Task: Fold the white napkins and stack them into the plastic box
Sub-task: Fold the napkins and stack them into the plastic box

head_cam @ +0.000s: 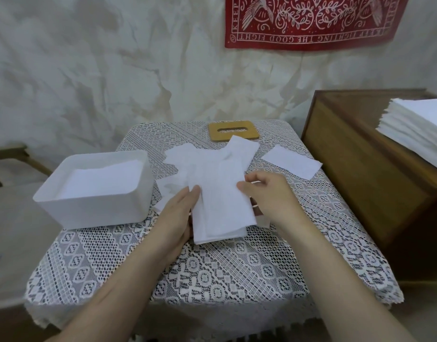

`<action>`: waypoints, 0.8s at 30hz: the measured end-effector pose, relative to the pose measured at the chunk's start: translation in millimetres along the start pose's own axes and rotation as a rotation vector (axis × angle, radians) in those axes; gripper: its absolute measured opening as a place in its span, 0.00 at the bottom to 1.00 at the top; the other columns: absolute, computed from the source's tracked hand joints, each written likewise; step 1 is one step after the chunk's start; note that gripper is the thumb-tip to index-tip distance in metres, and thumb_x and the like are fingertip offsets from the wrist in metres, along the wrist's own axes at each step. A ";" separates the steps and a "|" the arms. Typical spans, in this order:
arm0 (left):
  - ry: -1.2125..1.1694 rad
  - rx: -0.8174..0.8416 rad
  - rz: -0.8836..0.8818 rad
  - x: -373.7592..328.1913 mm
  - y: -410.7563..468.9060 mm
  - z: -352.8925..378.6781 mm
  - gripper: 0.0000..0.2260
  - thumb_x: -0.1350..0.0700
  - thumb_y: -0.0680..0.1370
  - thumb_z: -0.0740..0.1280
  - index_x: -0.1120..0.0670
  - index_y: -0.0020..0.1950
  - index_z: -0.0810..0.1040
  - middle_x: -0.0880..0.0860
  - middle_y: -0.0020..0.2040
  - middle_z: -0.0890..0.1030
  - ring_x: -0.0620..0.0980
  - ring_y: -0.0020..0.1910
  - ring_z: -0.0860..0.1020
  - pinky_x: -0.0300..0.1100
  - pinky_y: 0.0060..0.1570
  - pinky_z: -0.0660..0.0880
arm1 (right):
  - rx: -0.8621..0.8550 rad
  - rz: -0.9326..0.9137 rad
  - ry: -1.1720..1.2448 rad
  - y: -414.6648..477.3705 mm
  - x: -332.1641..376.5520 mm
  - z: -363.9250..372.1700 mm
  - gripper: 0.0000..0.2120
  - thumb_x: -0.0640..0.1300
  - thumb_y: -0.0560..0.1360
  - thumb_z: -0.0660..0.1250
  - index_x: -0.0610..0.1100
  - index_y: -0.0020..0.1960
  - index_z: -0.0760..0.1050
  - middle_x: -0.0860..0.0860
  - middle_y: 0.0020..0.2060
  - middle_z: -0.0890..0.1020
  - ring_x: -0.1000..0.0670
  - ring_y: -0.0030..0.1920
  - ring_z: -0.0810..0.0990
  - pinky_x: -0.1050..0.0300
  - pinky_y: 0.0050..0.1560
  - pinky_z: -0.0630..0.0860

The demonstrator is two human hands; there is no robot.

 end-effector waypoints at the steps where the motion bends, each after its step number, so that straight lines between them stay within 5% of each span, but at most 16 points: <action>1: -0.001 0.000 0.000 0.2 0.3 -0.2 0.14 0.50 0.86 0.61 0.53 0.68 0.77 0.49 0.61 0.86 0.48 0.60 0.84 0.46 0.58 0.78 | 0.021 0.018 0.054 -1.3 0.9 1.6 0.03 0.40 0.80 0.69 0.40 0.51 0.81 0.46 0.43 0.87 0.51 0.34 0.84 0.55 0.30 0.81; 6: 0.018 0.023 0.005 1.5 2.8 -2.4 0.20 0.44 0.84 0.62 0.53 0.72 0.76 0.49 0.64 0.84 0.48 0.63 0.82 0.52 0.66 0.76 | 0.102 0.044 0.106 -4.1 -1.4 11.1 0.04 0.40 0.81 0.68 0.40 0.52 0.81 0.50 0.37 0.86 0.53 0.31 0.83 0.59 0.30 0.78; 11: 0.015 0.063 0.018 0.6 2.6 -0.5 0.18 0.45 0.85 0.62 0.53 0.71 0.76 0.49 0.64 0.84 0.48 0.64 0.82 0.51 0.64 0.77 | 0.132 0.051 0.136 -6.5 0.5 14.6 0.06 0.41 0.81 0.68 0.39 0.54 0.80 0.49 0.38 0.86 0.52 0.32 0.82 0.58 0.32 0.79; 17: 0.019 0.032 0.026 -0.1 1.0 -0.9 0.11 0.52 0.86 0.62 0.51 0.65 0.79 0.48 0.59 0.87 0.48 0.59 0.84 0.46 0.56 0.79 | -0.033 -0.063 -0.181 1.3 -2.3 3.6 0.02 0.48 0.76 0.70 0.51 0.47 0.82 0.50 0.42 0.87 0.44 0.46 0.86 0.37 0.49 0.83; 21: 0.000 0.024 0.026 -1.4 -0.2 -0.7 0.11 0.51 0.85 0.63 0.51 0.64 0.79 0.48 0.58 0.87 0.47 0.58 0.85 0.49 0.59 0.78 | 0.021 0.010 0.060 -0.5 -4.4 7.2 0.05 0.42 0.81 0.68 0.48 0.50 0.82 0.50 0.43 0.86 0.51 0.38 0.84 0.55 0.34 0.80; 24: -0.002 0.043 0.036 -2.9 -1.3 0.8 0.12 0.50 0.85 0.63 0.52 0.65 0.79 0.49 0.59 0.87 0.47 0.59 0.85 0.48 0.59 0.78 | 0.076 0.063 0.139 -1.8 -6.7 11.2 0.06 0.42 0.81 0.68 0.48 0.52 0.83 0.53 0.41 0.86 0.55 0.34 0.82 0.58 0.35 0.79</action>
Point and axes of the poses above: each hand's wrist, its own y-axis towards the middle knuckle, its own z-axis out of the palm, x = y × z, the point moved 5 cm from there along y, towards the middle knuckle
